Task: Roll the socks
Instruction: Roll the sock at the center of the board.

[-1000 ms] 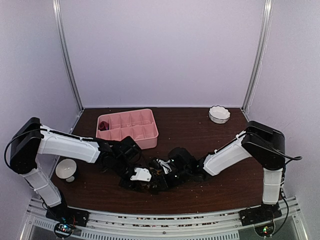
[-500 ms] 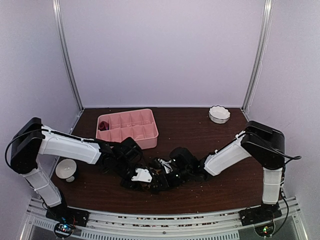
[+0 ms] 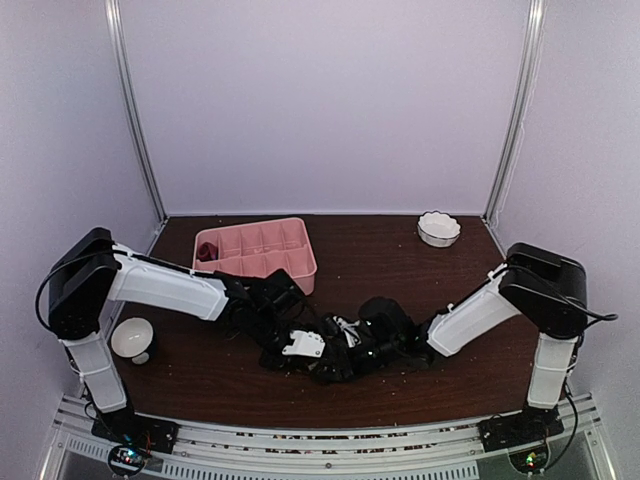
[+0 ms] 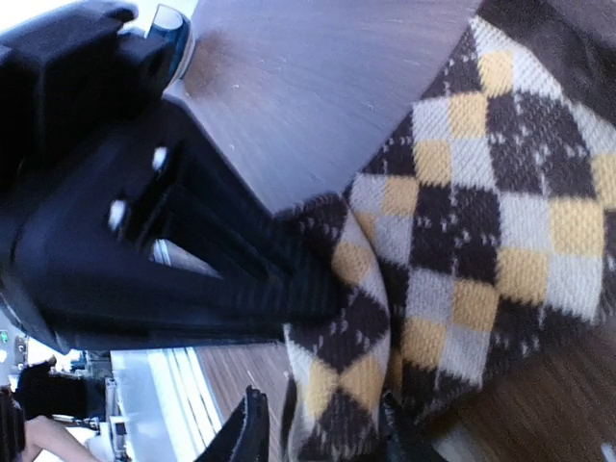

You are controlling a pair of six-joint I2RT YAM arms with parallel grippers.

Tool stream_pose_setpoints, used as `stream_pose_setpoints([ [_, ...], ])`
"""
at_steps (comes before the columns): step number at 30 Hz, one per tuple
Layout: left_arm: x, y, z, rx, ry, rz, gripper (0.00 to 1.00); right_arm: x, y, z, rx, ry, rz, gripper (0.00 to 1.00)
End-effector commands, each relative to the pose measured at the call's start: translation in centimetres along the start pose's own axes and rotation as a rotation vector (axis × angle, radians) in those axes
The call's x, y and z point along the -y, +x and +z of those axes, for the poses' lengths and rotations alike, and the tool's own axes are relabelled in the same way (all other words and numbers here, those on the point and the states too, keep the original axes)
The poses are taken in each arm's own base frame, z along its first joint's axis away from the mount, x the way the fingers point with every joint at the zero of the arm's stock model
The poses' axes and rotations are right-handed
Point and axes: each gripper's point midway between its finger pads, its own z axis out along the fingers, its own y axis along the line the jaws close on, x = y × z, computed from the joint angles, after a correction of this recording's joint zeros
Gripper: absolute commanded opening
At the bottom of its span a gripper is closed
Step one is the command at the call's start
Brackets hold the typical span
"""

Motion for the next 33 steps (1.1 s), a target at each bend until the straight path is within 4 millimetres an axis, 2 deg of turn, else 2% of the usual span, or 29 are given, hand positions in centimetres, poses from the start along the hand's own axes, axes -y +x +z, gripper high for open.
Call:
stream_pose_setpoints([
  [1, 2.6, 3.1, 2.1, -0.119, 0.202, -0.140, 0.04, 8.7, 5.8, -3.2, -0.084, 0.333, 0.091, 0.41],
  [4, 2.4, 3.2, 2.1, -0.086, 0.297, -0.242, 0.04, 9.3, 6.1, -5.1, -0.053, 0.386, 0.039, 0.51],
  [6, 2.4, 2.9, 1.9, -0.059, 0.354, -0.285, 0.04, 9.8, 6.2, -6.4, -0.023, 0.422, 0.010, 0.54],
  [7, 2.4, 2.6, 1.9, -0.043, 0.376, -0.301, 0.04, 9.9, 6.2, -7.0, -0.007, 0.438, -0.006, 0.61],
  [8, 2.6, 2.6, 1.9, -0.037, 0.398, -0.316, 0.04, 10.0, 6.1, -7.6, 0.013, 0.455, -0.025, 0.92],
  [9, 2.7, 2.5, 1.8, -0.027, 0.420, -0.329, 0.04, 10.1, 5.9, -8.2, 0.035, 0.471, -0.045, 0.99],
  [13, 2.9, 2.1, 1.7, 0.000, 0.484, -0.364, 0.04, 9.7, 4.0, -11.2, 0.164, 0.551, -0.143, 1.00],
  [16, 3.1, 1.8, 1.5, 0.022, 0.536, -0.391, 0.04, 9.5, 1.8, -14.8, 0.314, 0.688, -0.217, 1.00],
  [19, 3.5, 1.5, 1.3, 0.051, 0.603, -0.425, 0.04, 7.9, -0.1, -18.3, 0.563, 0.631, -0.175, 1.00],
  [20, 3.8, 1.3, 1.1, 0.064, 0.631, -0.432, 0.05, 8.8, 0.1, -19.7, 0.644, 0.618, -0.122, 1.00],
  [21, 4.0, 1.1, 0.8, 0.084, 0.657, -0.434, 0.05, 8.7, -0.2, -20.4, 0.700, 0.581, -0.102, 1.00],
  [23, 4.2, 1.0, 0.7, 0.094, 0.685, -0.447, 0.05, 5.3, -0.5, -19.5, 0.680, 0.423, -0.278, 1.00],
  [24, 4.1, 1.0, 0.8, 0.093, 0.691, -0.455, 0.06, 4.2, -0.4, -19.1, 0.664, 0.390, -0.335, 1.00],
  [28, 4.0, 0.8, 1.1, 0.099, 0.736, -0.504, 0.06, 2.2, 0.9, -16.1, 0.472, 0.387, -0.578, 0.99],
  [30, 3.8, 0.9, 1.6, 0.088, 0.742, -0.534, 0.06, 2.0, 1.8, -14.1, 0.334, 0.389, -0.654, 0.92],
  [33, 3.2, 2.3, 3.0, 0.009, 0.682, -0.575, 0.06, -0.8, 2.1, -11.2, 0.235, 0.322, -0.778, 0.82],
])
